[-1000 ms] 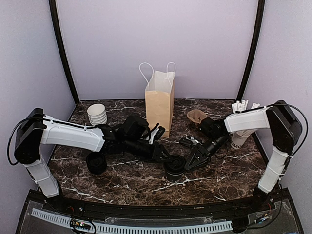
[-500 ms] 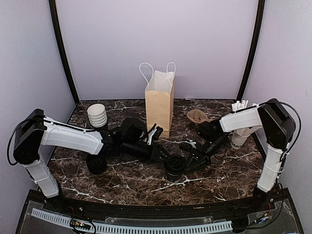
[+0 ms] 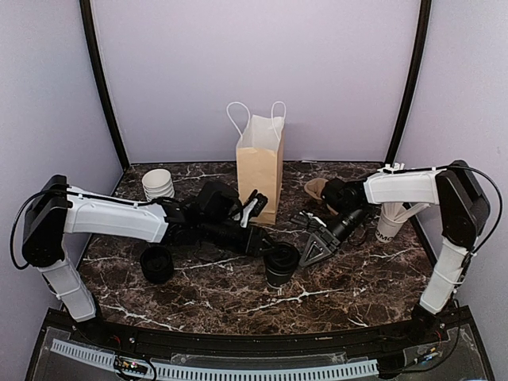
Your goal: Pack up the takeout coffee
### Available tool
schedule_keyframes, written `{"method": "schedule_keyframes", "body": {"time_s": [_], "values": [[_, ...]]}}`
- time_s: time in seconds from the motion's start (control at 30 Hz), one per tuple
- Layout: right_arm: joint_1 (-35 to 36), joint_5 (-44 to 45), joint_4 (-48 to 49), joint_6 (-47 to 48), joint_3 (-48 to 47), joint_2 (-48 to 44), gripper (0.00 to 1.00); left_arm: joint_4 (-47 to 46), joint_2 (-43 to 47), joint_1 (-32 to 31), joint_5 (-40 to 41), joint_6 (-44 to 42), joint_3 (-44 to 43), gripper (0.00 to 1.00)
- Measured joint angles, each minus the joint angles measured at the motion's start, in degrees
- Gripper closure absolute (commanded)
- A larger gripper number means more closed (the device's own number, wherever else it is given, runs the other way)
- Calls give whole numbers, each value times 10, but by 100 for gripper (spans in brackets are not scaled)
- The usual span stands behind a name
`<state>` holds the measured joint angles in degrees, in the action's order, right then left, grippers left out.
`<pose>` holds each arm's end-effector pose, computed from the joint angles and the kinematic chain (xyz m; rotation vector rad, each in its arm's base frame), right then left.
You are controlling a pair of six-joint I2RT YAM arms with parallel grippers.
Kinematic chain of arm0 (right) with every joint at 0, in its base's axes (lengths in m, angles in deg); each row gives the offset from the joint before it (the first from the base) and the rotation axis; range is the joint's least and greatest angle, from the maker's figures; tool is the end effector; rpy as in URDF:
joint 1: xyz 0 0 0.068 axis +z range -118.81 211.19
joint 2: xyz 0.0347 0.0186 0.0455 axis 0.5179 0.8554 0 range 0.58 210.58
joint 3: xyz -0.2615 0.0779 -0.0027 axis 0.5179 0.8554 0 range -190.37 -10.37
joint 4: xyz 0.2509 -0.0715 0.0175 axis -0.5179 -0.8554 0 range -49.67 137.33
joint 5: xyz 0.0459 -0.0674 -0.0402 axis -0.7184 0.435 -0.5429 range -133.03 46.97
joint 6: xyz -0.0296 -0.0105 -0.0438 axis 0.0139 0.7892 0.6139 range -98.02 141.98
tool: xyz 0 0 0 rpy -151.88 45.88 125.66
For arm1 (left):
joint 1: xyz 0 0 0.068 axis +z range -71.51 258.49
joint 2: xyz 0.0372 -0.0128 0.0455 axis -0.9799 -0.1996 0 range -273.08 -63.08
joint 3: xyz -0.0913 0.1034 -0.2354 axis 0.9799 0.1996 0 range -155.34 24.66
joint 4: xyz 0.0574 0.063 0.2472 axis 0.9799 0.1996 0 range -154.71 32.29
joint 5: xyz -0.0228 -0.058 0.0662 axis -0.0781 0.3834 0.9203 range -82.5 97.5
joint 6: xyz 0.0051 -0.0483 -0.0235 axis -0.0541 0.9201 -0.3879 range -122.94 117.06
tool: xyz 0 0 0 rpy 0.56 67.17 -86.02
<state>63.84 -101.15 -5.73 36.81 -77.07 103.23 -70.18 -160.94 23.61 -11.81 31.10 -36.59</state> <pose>0.2473 0.1943 0.1831 1.0717 -2.4055 -1.4494 0.2093 -0.3181 0.2213 0.6456 2.2663 -1.2117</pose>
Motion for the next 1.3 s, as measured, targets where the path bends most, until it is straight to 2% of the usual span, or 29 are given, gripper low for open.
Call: {"method": "schedule_keyframes", "body": {"time_s": [0.33, 0.53, 0.67, 0.73, 0.83, 1.03, 1.3], "values": [[-1, 6, -33, 48, -19, -2, 49, 54, 0, 1, 54, -38, -40, 45], [-1, 23, -61, 71, -50, -2, 49, 75, 12, 4, 83, -31, -38, 47], [-4, 79, -46, 63, -66, -13, 51, 74, 57, 4, 78, 1, 1, 51], [-6, 112, -27, 55, -67, -28, 50, 75, 87, 2, 66, 24, 29, 50], [-8, 136, -7, 44, -89, -32, 41, 76, 108, -6, 50, 57, 47, 52], [-6, 141, 39, 25, -127, -10, 37, 63, 89, -21, 14, 102, 49, 53], [27, 123, 40, 25, -113, 5, 39, 56, 17, -24, -5, 116, 16, 54]]}}
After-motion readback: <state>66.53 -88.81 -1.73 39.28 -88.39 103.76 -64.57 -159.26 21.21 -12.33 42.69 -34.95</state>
